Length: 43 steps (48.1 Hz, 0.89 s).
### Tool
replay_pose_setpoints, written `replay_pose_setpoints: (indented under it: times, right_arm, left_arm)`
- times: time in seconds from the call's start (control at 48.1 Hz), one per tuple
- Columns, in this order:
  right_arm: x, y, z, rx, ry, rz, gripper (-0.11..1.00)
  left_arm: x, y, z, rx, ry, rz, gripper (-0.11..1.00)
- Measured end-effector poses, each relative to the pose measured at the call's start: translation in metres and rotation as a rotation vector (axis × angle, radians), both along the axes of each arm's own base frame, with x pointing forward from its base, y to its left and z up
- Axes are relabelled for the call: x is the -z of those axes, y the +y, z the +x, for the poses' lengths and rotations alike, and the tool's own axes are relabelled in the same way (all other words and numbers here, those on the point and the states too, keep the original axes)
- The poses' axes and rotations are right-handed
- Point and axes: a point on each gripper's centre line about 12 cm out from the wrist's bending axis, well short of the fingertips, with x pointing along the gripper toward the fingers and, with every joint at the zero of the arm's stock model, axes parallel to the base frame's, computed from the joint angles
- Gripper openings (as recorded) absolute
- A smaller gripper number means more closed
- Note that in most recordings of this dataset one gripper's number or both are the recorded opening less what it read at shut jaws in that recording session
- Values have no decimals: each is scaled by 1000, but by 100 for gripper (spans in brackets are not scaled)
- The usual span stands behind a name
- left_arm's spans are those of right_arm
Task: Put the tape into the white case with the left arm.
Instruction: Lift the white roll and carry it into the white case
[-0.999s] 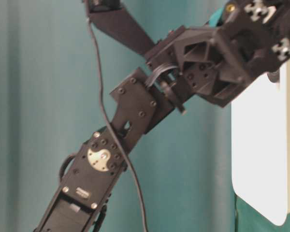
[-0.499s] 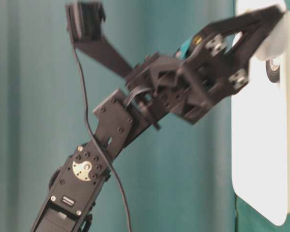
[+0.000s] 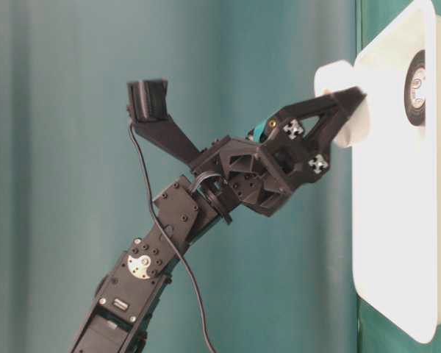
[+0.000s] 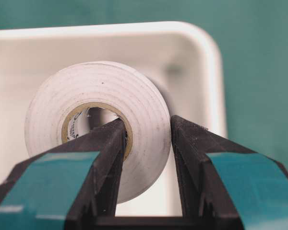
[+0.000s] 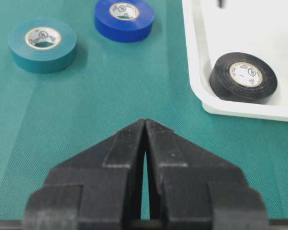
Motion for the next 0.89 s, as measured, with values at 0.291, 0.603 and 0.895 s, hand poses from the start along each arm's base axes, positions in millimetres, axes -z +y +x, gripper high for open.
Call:
replay_pose_setpoints:
  times: [0.291, 0.603, 0.895]
  right_arm:
    - [0, 0, 0, 1, 0, -1, -9]
    - [0, 0, 0, 1, 0, -1, -9]
    - [0, 0, 0, 1, 0, -1, -9]
  left_arm:
    - [12, 28, 0, -14, -15, 50, 28]
    - [19, 40, 0, -34, -27, 58, 28]
    - [18, 40, 1, -37, -29, 55, 48]
